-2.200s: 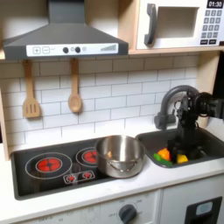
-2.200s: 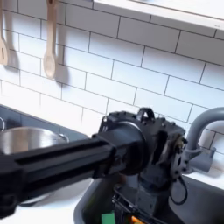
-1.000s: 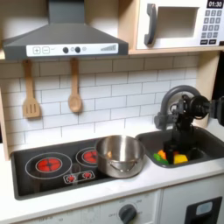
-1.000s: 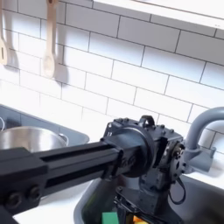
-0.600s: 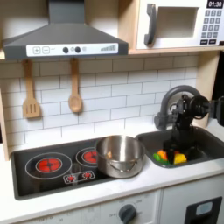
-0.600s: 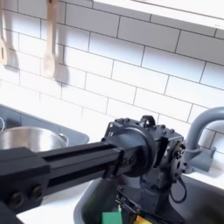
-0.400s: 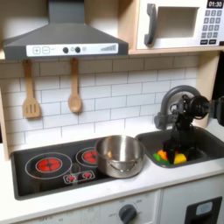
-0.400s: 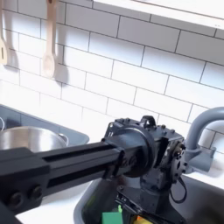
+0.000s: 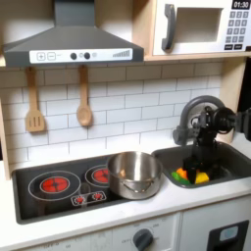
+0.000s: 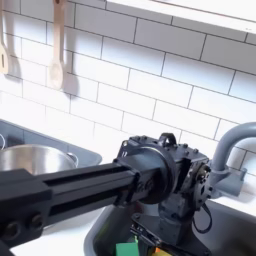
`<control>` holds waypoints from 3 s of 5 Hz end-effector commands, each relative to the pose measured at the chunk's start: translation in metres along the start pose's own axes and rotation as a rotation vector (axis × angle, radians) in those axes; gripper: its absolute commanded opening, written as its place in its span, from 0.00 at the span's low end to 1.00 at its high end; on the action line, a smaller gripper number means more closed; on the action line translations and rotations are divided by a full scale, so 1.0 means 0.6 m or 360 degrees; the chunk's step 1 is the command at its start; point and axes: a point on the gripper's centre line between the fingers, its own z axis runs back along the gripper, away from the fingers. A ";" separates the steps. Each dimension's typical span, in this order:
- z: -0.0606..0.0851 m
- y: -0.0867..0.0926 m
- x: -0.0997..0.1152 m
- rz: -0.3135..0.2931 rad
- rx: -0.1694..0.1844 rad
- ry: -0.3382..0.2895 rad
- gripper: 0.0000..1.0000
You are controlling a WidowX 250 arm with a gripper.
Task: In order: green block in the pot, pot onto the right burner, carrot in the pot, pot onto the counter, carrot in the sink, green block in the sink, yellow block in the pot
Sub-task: 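Put the yellow block in the pot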
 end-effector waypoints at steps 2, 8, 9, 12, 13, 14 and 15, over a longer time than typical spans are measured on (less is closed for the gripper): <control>0.089 0.037 0.001 0.0065 -0.0030 -0.0059 0.00; 0.287 0.152 -0.046 0.0467 0.0129 -0.0404 0.00; 0.295 0.190 -0.045 0.0529 0.0182 -0.0432 0.00; 0.286 0.276 -0.052 0.0614 0.0280 -0.0430 0.00; 0.270 0.290 -0.055 0.0610 0.0284 -0.0394 0.00; 0.270 0.298 -0.049 0.0552 0.0309 -0.0371 0.00; 0.256 0.311 -0.045 0.0523 0.0273 -0.0336 1.00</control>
